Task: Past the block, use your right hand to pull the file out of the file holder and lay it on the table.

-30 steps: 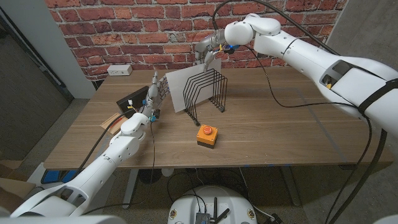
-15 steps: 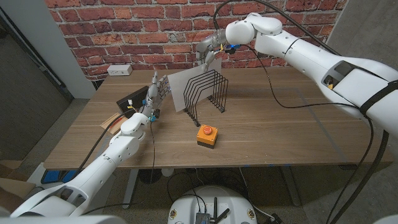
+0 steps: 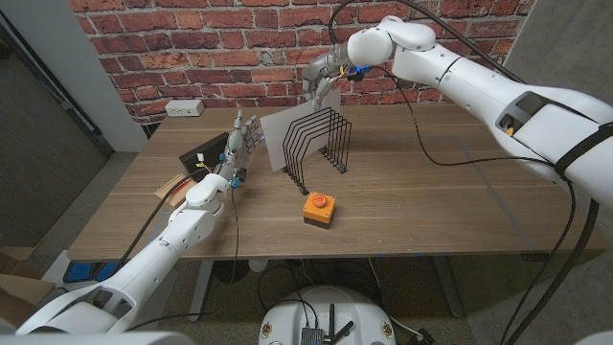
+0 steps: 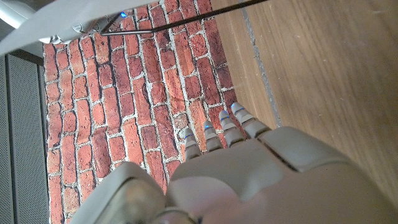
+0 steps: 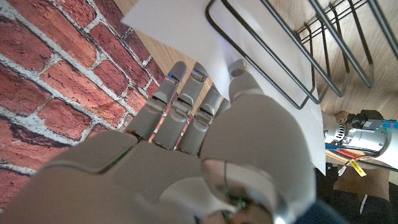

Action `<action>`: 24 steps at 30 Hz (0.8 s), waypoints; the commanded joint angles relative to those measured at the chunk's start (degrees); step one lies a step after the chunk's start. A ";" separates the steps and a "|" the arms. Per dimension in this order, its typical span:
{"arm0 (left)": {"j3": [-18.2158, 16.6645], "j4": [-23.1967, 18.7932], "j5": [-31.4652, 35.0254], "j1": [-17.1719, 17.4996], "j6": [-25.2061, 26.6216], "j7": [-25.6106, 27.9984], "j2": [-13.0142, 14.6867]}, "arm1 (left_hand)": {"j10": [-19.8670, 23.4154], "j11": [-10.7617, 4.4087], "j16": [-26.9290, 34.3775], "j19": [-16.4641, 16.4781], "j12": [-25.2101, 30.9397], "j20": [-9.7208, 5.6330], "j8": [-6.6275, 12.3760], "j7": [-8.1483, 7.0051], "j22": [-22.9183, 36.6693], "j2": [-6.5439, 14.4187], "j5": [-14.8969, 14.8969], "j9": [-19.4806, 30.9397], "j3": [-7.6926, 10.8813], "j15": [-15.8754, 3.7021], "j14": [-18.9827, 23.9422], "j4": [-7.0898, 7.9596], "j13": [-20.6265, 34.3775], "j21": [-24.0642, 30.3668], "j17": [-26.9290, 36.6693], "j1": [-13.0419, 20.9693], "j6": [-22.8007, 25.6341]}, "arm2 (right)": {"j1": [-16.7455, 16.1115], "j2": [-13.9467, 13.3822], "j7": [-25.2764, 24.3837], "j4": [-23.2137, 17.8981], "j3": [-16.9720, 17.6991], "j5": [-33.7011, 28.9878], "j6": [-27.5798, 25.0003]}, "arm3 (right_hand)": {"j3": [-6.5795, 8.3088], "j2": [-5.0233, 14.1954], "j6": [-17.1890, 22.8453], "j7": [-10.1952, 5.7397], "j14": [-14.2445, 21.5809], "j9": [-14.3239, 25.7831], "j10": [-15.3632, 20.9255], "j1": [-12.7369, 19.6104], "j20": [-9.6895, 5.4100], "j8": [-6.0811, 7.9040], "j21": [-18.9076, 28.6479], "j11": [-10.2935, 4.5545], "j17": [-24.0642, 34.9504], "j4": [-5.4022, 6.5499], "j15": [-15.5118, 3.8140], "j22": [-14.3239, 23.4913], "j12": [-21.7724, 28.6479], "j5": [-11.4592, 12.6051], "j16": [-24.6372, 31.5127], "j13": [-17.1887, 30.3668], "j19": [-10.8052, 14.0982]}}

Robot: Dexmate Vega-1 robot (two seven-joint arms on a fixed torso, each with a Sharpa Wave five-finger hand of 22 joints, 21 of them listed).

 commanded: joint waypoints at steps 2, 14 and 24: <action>0.02 0.10 0.00 -0.06 0.00 -0.06 -0.02 | -0.13 -0.47 0.37 0.46 0.43 -0.07 0.35 -0.32 0.33 0.67 0.10 0.18 -0.15 -0.03 0.46 0.06 0.20 0.47 0.18 -0.04 -0.03 | 0.19 -0.34 1.38 -0.92 0.51 0.85 -0.94 | 0.43 0.63 0.51 -0.07 0.88 0.15 0.42 -0.16 -7.31 -0.21 0.57 -0.02 0.51 -0.14 -1.91 0.28 0.25 -0.28 -0.40 0.34 0.44; 0.11 0.20 0.08 -0.04 -0.11 -0.06 -0.12 | -0.06 -0.46 0.38 0.44 0.46 -0.08 0.36 -0.31 0.33 0.69 0.09 0.18 -0.17 -0.06 0.50 0.06 0.20 0.47 0.18 -0.04 -0.02 | -0.40 -1.23 1.44 -2.40 1.45 1.66 -1.57 | 0.27 0.75 0.42 -0.23 -0.05 0.16 -0.05 -1.68 -7.41 -0.71 1.17 0.05 0.81 0.17 -1.80 0.24 -0.11 -0.32 -2.15 0.72 0.13; -0.01 0.13 -0.06 -0.07 0.02 -0.18 0.05 | -0.14 -0.46 0.38 0.50 0.42 -0.09 0.34 -0.31 0.33 0.68 0.10 0.18 -0.19 -0.15 0.50 0.06 0.20 0.49 0.18 -0.04 -0.07 | -0.89 -1.81 1.73 -4.06 1.92 1.68 -2.36 | 0.14 0.35 0.31 -0.28 -4.08 0.22 -0.30 -2.86 -7.55 -1.05 1.45 0.01 0.10 0.12 -1.71 0.17 -0.33 -0.28 -5.07 0.69 -0.11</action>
